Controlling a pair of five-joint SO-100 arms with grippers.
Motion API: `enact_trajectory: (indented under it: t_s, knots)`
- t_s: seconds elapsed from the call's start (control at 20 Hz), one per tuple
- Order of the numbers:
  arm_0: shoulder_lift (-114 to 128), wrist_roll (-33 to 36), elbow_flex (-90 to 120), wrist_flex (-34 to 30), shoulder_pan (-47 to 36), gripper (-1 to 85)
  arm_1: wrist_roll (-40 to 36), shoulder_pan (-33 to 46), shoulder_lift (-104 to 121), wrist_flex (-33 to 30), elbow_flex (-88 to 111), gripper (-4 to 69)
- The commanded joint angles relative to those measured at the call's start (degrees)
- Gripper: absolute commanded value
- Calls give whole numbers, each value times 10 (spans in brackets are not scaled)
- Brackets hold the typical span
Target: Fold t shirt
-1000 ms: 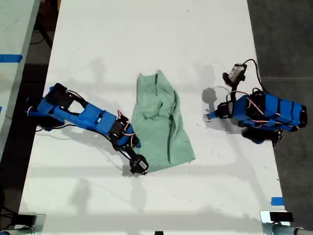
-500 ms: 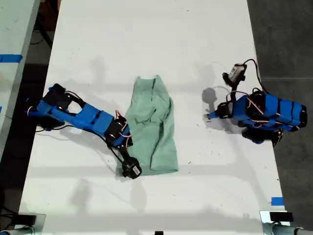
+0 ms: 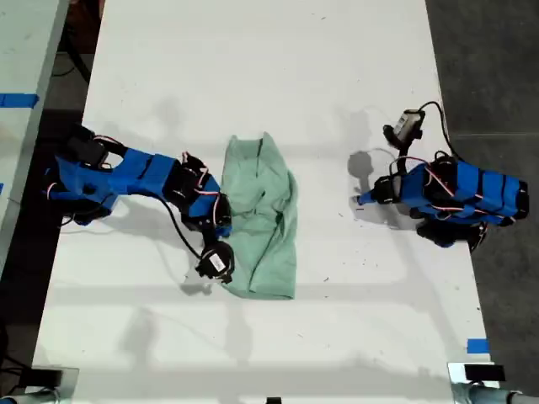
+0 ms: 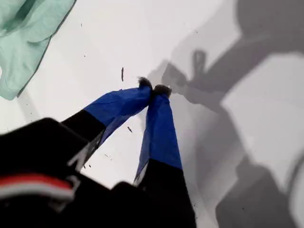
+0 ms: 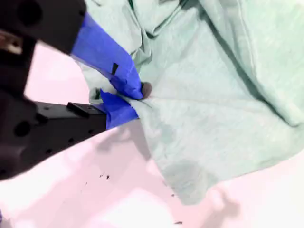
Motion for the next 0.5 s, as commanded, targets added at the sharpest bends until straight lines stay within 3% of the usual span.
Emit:
enact_trajectory:
  t_s: [0.0,0.2,0.35,0.45]
  knots:
    - [10,40,-38,-50,-19,-3,-5,-3,7,2,21,21]
    - [-70,92,-54,-173,-14,16,-5,-3,7,2,21,21]
    - [-111,113,-54,-272,-5,164,-5,-2,7,2,21,21]
    - [-125,116,-54,-307,-4,198,-5,-3,7,2,21,21]
